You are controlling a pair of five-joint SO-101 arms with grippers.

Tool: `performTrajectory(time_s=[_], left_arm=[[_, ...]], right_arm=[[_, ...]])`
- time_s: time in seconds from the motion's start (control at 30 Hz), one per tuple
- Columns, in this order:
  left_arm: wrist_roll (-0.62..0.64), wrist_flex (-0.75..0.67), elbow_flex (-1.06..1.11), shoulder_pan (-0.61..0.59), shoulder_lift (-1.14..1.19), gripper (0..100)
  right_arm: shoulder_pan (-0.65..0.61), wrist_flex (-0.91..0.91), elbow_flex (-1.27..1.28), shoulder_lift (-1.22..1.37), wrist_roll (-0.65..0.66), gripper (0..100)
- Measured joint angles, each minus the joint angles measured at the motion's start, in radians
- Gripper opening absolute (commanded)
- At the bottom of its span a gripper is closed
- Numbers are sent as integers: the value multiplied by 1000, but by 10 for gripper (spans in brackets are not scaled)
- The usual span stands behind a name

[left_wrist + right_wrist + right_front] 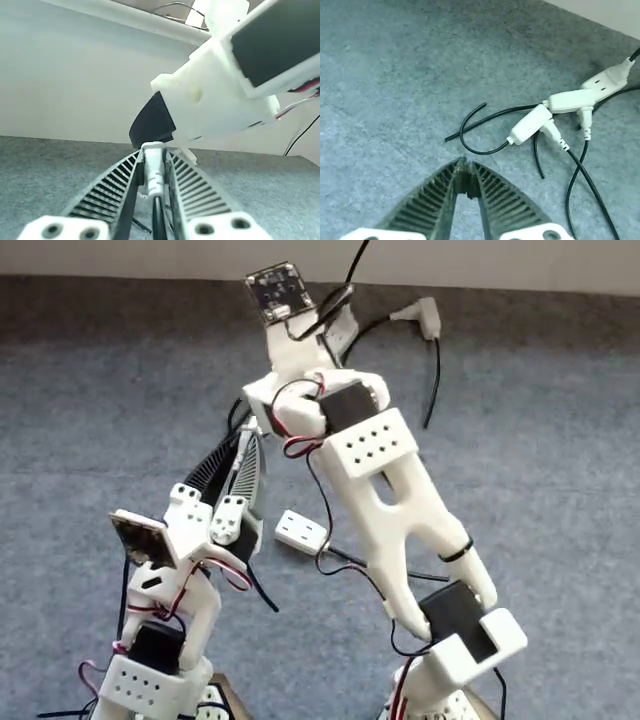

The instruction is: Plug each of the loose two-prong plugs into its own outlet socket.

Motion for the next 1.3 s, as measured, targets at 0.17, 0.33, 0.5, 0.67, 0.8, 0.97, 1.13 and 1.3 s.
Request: performTrajectory(time_s=[0.17,0.33,0.5,0.67,0.8,0.97,1.13,1.3], left_arm=[[-2,-5,-17,-5,-5,7],[-2,-3,-18,-3,-5,7],[-2,104,-64,-5,-5,10],[-61,233,-186,-31,121,8],[-130,292,-365,-35,410,8],[-133,535,-694,-37,838,8],[-140,868,-1025,-37,1105,10],[-241,1165,-1284,-38,1211,8]], right_arm=[[46,5,8,6,2,6],[104,3,-5,6,2,6],[229,55,-112,-18,2,6],[330,109,-161,-21,2,6],[364,201,-161,-21,2,6],[463,281,-94,-21,2,6],[557,287,71,-21,2,6],[589,227,275,-21,2,6]])
